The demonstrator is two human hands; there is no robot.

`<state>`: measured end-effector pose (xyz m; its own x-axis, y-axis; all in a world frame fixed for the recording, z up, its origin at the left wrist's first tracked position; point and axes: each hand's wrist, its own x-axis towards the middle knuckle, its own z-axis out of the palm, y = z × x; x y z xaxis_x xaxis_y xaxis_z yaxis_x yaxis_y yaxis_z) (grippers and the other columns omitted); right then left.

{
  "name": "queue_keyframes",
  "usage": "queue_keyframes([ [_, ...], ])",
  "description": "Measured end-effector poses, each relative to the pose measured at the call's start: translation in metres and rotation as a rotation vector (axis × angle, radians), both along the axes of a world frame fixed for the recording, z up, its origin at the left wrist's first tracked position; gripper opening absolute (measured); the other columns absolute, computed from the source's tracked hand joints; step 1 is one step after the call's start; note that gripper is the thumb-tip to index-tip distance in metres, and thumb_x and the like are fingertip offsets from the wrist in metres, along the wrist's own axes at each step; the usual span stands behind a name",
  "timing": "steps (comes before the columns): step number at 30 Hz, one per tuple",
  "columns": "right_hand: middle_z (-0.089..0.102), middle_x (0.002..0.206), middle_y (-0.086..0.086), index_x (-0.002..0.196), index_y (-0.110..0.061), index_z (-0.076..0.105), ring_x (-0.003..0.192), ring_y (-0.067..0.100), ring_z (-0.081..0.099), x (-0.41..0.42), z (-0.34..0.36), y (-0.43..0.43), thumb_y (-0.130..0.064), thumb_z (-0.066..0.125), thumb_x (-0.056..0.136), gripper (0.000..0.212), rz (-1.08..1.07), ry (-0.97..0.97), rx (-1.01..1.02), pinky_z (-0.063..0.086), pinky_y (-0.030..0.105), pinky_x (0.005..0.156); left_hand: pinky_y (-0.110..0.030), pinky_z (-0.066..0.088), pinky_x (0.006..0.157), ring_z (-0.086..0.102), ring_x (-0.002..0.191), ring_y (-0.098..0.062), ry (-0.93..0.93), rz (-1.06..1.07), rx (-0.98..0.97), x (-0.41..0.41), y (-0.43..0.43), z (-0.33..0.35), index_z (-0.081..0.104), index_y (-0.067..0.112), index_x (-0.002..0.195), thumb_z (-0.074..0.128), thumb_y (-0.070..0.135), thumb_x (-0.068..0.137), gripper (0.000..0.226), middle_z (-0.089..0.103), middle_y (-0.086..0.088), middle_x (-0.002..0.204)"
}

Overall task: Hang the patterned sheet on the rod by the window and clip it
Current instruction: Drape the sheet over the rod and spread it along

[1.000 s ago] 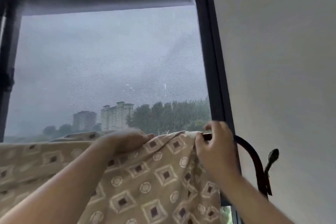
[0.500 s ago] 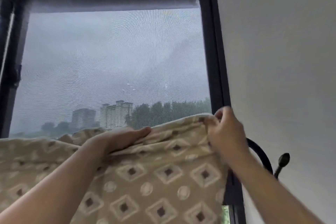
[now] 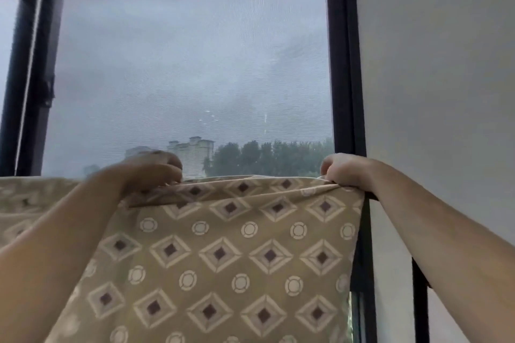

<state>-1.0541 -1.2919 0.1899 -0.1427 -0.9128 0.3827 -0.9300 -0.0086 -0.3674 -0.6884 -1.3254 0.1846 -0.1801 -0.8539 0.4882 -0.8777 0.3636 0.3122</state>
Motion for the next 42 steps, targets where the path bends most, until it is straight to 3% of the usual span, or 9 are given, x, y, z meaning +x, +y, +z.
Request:
queue_keyframes([
  [6, 0.071, 0.106, 0.016, 0.110, -0.005, 0.066, 0.092, 0.028, 0.069, -0.002, 0.001, 0.010, -0.012, 0.059, 0.091, 0.021, 0.308, -0.407, 0.162, 0.055, 0.038, 0.084, -0.026, 0.036, 0.056, 0.046, 0.052, -0.008, 0.084, 0.017, -0.071, 0.035, -0.016, -0.022, 0.057, 0.013, 0.051, 0.062, 0.022, 0.091, 0.042, 0.052, 0.006, 0.049],
  [9, 0.071, 0.095, 0.014, 0.108, -0.007, 0.065, 0.070, 0.018, 0.069, -0.001, 0.003, 0.011, 0.002, 0.059, 0.087, 0.023, 0.340, -0.373, 0.150, 0.055, 0.027, 0.059, -0.024, 0.033, 0.052, 0.044, 0.049, -0.007, 0.182, 0.012, -0.178, 0.010, -0.023, -0.011, 0.051, 0.013, 0.046, 0.063, 0.011, 0.084, 0.040, 0.048, 0.008, 0.044],
  [19, 0.069, 0.078, 0.009, 0.093, -0.006, 0.068, 0.063, 0.017, 0.064, 0.005, 0.002, 0.010, 0.004, 0.058, 0.084, 0.017, 0.310, -0.339, 0.172, 0.051, 0.027, 0.056, -0.034, 0.046, 0.074, 0.063, 0.092, -0.033, 0.393, 0.198, -0.401, -0.111, -0.053, 0.049, 0.067, 0.006, 0.093, 0.049, 0.032, 0.092, 0.031, 0.069, -0.014, 0.099],
  [25, 0.069, 0.081, 0.011, 0.100, -0.001, 0.068, 0.069, 0.019, 0.063, -0.010, 0.001, 0.026, 0.001, 0.063, 0.085, 0.016, 0.314, -0.350, 0.180, 0.051, 0.031, 0.064, -0.035, 0.048, 0.085, 0.059, 0.089, -0.022, -0.241, -0.008, 0.383, -0.137, -0.064, 0.019, 0.064, 0.000, 0.112, 0.052, 0.018, 0.096, 0.027, 0.063, -0.008, 0.098],
  [29, 0.072, 0.085, 0.013, 0.094, -0.005, 0.073, 0.072, 0.021, 0.065, -0.007, 0.000, 0.024, 0.001, 0.066, 0.083, 0.014, 0.275, -0.306, 0.195, 0.054, 0.033, 0.068, -0.022, 0.046, 0.057, 0.058, 0.069, -0.013, -0.062, -0.226, 0.484, -0.122, -0.039, 0.018, 0.062, 0.015, 0.076, 0.053, 0.024, 0.097, 0.025, 0.061, 0.000, 0.079],
  [32, 0.071, 0.081, 0.013, 0.085, -0.007, 0.073, 0.067, 0.020, 0.064, -0.004, -0.002, 0.024, 0.004, 0.063, 0.083, 0.015, 0.255, -0.317, 0.130, 0.052, 0.033, 0.064, -0.026, 0.051, 0.061, 0.065, 0.060, -0.012, 0.128, -0.439, 0.648, -0.096, -0.013, 0.007, 0.073, 0.016, 0.075, 0.053, 0.051, 0.092, 0.044, 0.072, -0.001, 0.073],
  [36, 0.072, 0.075, 0.011, 0.076, -0.009, 0.075, 0.066, 0.022, 0.065, -0.003, -0.004, 0.025, 0.010, 0.040, 0.078, 0.039, 0.123, -0.210, -0.180, 0.053, 0.028, 0.057, -0.031, 0.047, 0.062, 0.062, 0.073, -0.027, 0.103, -0.519, 0.456, -0.063, -0.010, -0.012, 0.076, 0.012, 0.086, 0.064, 0.077, 0.064, 0.069, 0.072, -0.016, 0.084],
  [39, 0.067, 0.065, 0.003, 0.064, -0.012, 0.073, 0.067, 0.022, 0.062, -0.042, 0.002, 0.031, 0.010, 0.045, 0.075, 0.038, -0.078, -0.113, -0.364, 0.043, 0.022, 0.052, -0.015, 0.037, 0.040, 0.054, 0.043, -0.009, 0.099, -0.487, 0.299, -0.059, -0.004, -0.018, 0.071, 0.009, 0.085, 0.054, 0.072, 0.078, 0.066, 0.064, 0.004, 0.055],
  [42, 0.068, 0.071, 0.004, 0.062, -0.016, 0.072, 0.082, 0.027, 0.064, -0.094, -0.006, 0.041, 0.004, 0.051, 0.079, 0.033, -0.305, 0.011, -0.290, 0.043, 0.023, 0.061, -0.022, 0.043, 0.052, 0.057, 0.049, -0.009, 0.065, -0.479, 0.173, -0.057, -0.007, -0.022, 0.072, 0.016, 0.078, 0.053, 0.081, 0.068, 0.069, 0.067, 0.005, 0.060],
])
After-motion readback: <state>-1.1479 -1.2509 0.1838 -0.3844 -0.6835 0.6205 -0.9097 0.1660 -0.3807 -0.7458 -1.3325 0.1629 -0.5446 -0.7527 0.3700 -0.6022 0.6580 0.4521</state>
